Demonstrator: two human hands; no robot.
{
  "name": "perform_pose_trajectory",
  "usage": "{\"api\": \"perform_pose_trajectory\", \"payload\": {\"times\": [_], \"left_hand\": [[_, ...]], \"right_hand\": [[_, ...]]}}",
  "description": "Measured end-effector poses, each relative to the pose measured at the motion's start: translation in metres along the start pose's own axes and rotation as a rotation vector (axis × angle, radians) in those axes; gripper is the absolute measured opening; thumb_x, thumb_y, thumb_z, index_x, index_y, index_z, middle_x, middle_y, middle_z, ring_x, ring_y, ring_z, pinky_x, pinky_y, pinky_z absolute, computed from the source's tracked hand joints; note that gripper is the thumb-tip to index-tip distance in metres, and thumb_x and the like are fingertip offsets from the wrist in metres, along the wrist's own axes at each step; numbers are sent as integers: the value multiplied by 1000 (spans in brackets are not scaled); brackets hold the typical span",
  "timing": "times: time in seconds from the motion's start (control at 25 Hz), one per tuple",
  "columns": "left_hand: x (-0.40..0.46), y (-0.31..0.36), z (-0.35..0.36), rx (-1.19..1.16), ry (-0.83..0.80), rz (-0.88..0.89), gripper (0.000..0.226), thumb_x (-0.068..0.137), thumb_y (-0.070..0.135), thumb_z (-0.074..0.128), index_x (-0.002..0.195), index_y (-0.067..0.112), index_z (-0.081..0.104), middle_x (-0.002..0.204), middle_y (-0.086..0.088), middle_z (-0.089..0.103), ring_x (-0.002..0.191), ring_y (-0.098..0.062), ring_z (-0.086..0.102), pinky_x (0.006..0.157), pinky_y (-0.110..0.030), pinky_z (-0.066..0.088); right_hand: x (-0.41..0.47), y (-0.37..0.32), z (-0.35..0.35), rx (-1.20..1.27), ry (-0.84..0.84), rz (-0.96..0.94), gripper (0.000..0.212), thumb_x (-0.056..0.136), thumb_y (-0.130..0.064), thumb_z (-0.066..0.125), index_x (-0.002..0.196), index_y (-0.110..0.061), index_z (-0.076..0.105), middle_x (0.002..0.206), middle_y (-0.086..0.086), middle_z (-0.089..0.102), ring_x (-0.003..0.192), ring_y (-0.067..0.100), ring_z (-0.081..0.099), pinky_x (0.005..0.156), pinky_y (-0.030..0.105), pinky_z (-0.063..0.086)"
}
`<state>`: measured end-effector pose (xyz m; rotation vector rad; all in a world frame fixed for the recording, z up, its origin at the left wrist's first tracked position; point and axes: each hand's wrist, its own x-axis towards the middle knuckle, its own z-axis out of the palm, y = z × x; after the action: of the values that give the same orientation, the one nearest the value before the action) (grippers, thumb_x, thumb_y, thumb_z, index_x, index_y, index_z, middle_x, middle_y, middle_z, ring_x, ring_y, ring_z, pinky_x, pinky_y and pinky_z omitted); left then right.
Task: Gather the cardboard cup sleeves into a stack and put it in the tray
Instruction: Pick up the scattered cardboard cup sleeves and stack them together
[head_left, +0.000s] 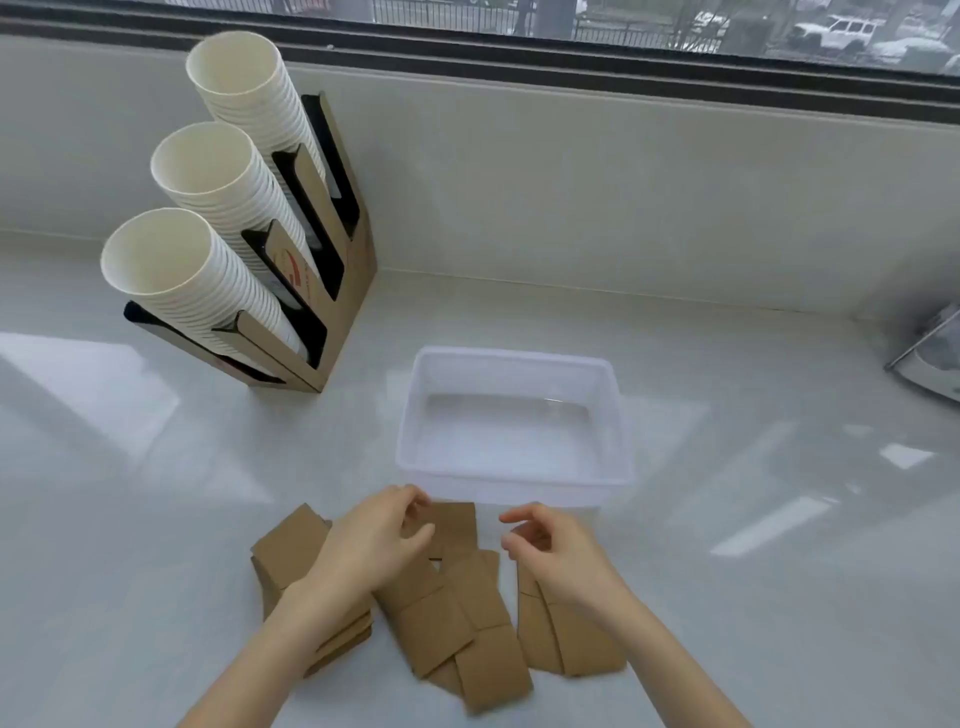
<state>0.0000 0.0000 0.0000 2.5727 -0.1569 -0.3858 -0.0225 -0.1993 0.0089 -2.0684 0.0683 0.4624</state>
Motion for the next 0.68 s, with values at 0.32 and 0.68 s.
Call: {"api": "perform_pose_trajectory", "payload": {"times": [0.32,0.68], "left_hand": [[3,-20,16,290,-179,-109,50,82,41,56,124,17,43,128,-4,51,114,-20,50,93,-31,45],[9,-24,20,313,-161,-117,54,76,39,62,121,15,41,126,-4,51,114,-21,50,90,-32,42]], "right_hand": [[-1,2,47,-341,-154,43,38,79,-38,61,111,-19,55,92,-7,52,90,14,54,86,31,48],[-2,1,67,-558,-142,61,41,79,-38,62,108,-14,46,120,6,46,107,26,51,75,32,38]]}}
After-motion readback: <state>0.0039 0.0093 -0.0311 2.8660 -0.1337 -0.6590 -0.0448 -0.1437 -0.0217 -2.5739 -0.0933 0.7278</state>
